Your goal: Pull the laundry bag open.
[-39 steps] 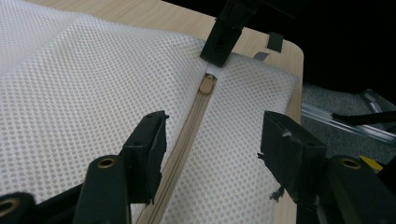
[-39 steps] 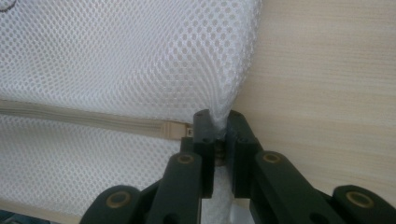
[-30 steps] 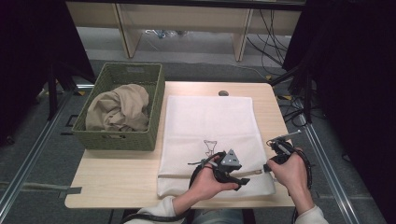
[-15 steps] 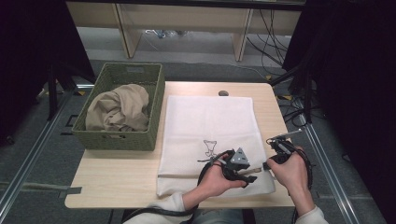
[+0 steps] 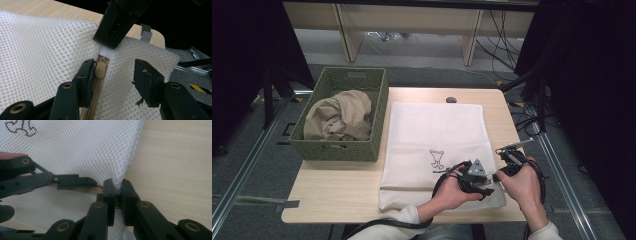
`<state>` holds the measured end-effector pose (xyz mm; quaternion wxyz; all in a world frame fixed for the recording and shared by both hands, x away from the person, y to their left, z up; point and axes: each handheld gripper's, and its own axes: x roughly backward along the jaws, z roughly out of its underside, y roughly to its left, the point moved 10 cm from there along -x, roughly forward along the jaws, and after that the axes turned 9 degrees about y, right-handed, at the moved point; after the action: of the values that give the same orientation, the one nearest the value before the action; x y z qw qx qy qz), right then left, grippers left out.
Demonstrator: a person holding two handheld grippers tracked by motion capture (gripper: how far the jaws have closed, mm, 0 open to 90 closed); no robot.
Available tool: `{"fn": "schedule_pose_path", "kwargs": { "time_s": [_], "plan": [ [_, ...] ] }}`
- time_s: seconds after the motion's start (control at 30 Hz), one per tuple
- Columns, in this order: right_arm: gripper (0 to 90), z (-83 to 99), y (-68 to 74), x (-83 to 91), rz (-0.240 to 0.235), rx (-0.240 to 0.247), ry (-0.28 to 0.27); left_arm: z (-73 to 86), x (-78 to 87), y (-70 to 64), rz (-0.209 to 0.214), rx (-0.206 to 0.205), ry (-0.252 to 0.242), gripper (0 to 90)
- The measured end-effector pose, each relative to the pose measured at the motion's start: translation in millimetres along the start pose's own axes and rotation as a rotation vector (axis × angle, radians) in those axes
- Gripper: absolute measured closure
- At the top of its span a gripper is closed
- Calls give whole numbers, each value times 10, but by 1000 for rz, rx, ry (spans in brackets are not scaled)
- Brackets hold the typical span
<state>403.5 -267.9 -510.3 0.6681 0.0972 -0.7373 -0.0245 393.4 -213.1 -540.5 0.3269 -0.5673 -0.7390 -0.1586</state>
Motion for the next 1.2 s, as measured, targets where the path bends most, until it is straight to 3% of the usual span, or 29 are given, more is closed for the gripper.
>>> {"fn": "schedule_pose_path", "kwargs": {
  "time_s": [0.13, 0.2, 0.23, 0.27, 0.3, 0.43, 0.5, 0.53, 0.67, 0.8, 0.87, 1.07, 1.2],
  "plan": [
    [847, 2, -7, -1, 11, 15, -8, -4, 3, -3, -3, 7, 0, 545],
    [846, -1, -8, -1, 12, 15, -10, -20, 3, -44, 24, 26, -13, 562],
    [846, -3, -7, -2, 13, 16, -13, -19, 4, -45, 25, 15, -9, 564],
    [846, 7, 9, 4, 16, -11, -8, -18, 0, -45, 23, 13, -9, 566],
    [846, -1, -7, 2, 16, 16, -13, -15, -6, -40, 19, 29, -14, 573],
    [846, 10, 17, 16, 24, 9, -2, -2, -6, -27, 39, 83, -11, 635],
    [846, 4, 6, 5, 32, 14, 0, -8, 0, 0, 30, 76, -12, 669],
    [846, 15, 24, 14, 22, 16, 0, -13, -1, -2, 30, 102, -17, 693],
    [846, 5, 20, 23, 20, 30, -13, -17, 1, 20, 26, 111, -20, 780],
    [847, 10, 27, 21, 22, 26, -7, 4, 8, 49, 1, 108, -3, 813],
    [846, 12, 29, 20, 19, 23, -6, 4, 7, 40, 11, 132, -5, 826],
    [846, 19, 36, 20, 9, 13, 0, 1, 35, 29, 36, 149, 7, 866],
    [847, 19, 39, 22, 7, 10, 4, 5, 56, 38, 29, 165, 5, 867]
  ]
}}
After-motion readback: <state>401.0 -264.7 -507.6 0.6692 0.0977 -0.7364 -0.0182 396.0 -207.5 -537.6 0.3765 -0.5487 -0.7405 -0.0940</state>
